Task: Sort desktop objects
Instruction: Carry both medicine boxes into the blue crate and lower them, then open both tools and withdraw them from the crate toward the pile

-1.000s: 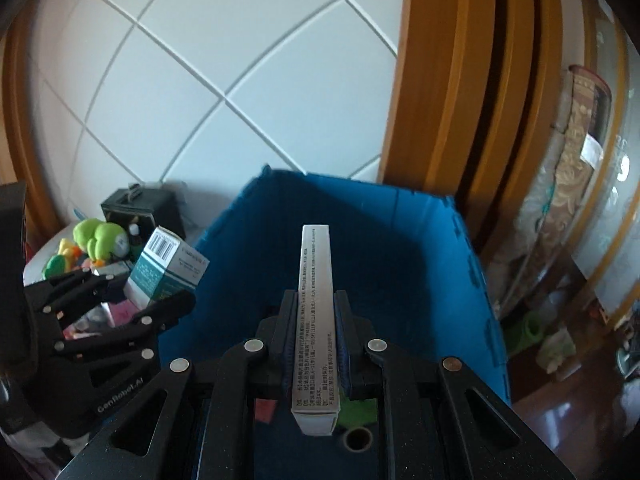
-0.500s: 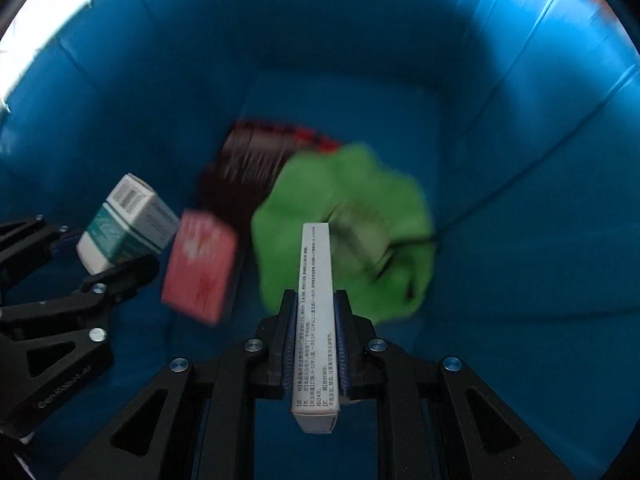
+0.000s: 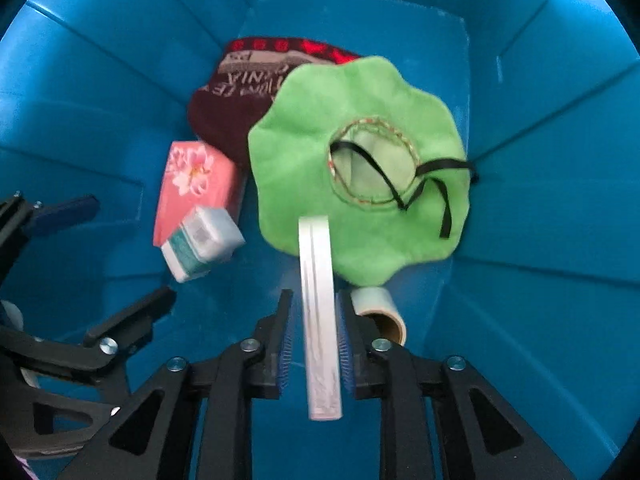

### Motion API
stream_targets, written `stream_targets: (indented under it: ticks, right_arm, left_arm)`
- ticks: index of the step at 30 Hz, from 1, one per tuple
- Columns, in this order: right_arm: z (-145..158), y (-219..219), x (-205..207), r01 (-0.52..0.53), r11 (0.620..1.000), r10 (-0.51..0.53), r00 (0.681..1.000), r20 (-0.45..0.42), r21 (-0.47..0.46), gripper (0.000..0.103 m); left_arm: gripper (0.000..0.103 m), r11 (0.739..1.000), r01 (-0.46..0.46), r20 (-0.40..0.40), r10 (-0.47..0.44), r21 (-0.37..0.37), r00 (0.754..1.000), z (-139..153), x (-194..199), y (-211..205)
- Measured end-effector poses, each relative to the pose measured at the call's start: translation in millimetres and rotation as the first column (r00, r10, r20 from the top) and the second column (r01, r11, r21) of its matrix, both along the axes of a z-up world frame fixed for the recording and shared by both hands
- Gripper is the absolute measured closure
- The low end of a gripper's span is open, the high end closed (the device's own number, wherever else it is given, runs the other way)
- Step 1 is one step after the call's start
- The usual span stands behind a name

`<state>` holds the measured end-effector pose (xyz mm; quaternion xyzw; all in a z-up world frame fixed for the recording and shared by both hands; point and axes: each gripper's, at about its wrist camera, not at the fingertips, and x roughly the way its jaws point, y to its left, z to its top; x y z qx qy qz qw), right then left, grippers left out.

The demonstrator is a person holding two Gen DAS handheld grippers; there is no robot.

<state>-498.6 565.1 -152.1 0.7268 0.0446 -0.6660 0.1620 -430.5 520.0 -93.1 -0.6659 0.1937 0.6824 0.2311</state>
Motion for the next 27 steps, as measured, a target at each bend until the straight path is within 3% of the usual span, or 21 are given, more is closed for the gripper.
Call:
stream_targets:
  ticks: [1, 3, 7, 12, 17, 21, 24, 27]
  right_arm:
    - [-0.2, 1.1, 1.1, 0.003, 1.000, -0.003, 1.000, 0.011, 0.000, 0.065]
    - [1.3, 6.0, 2.8, 0.021, 1.000, -0.021, 0.999, 0.029, -0.011, 0.058]
    - [23.0, 17.1, 2.8, 0.030, 0.999, -0.031, 0.999, -0.037, -0.021, 0.039]
    - [71.6, 22.9, 13.2, 0.011, 1.000, -0.010, 0.984, -0.180, 0.002, 0.025]
    - [132.0, 17.4, 46.1, -0.024, 1.000, 0.025, 0.928, -0.373, 0.009, 0.005]
    - [168.7, 10.0, 77.5, -0.033, 0.999, 0.028, 0.860, -0.509, -0.001, 0.000]
    - [190.0, 1.3, 103.0, -0.028, 0.999, 0.008, 0.803, -0.596, -0.025, 0.000]
    - [206.9, -11.0, 130.7, -0.028, 0.999, -0.011, 0.719, -0.695, -0.045, 0.000]
  left_arm:
    - [0.017, 1.000, -0.006, -0.004, 0.006, -0.008, 1.000, -0.2, -0.6, -0.8]
    - [0.017, 1.000, -0.014, -0.007, 0.015, 0.005, 1.000, 3.5, -0.7, -2.0]
    - [0.017, 0.999, -0.022, -0.045, 0.024, 0.049, 0.999, 19.2, 0.2, -5.0]
    - [0.017, 0.990, -0.076, -0.122, 0.091, 0.122, 0.988, 53.2, 3.1, -18.3]
    - [0.017, 0.973, -0.044, -0.259, 0.103, 0.225, 0.960, 110.5, 24.6, -38.2]
    - [0.017, 0.961, -0.021, -0.396, 0.133, 0.276, 0.909, 150.2, 50.8, -60.0]
    - [0.017, 0.950, -0.012, -0.499, 0.174, 0.311, 0.849, 172.9, 74.3, -80.7]
    - [0.017, 0.931, -0.008, -0.572, 0.232, 0.366, 0.786, 190.2, 98.1, -107.6]
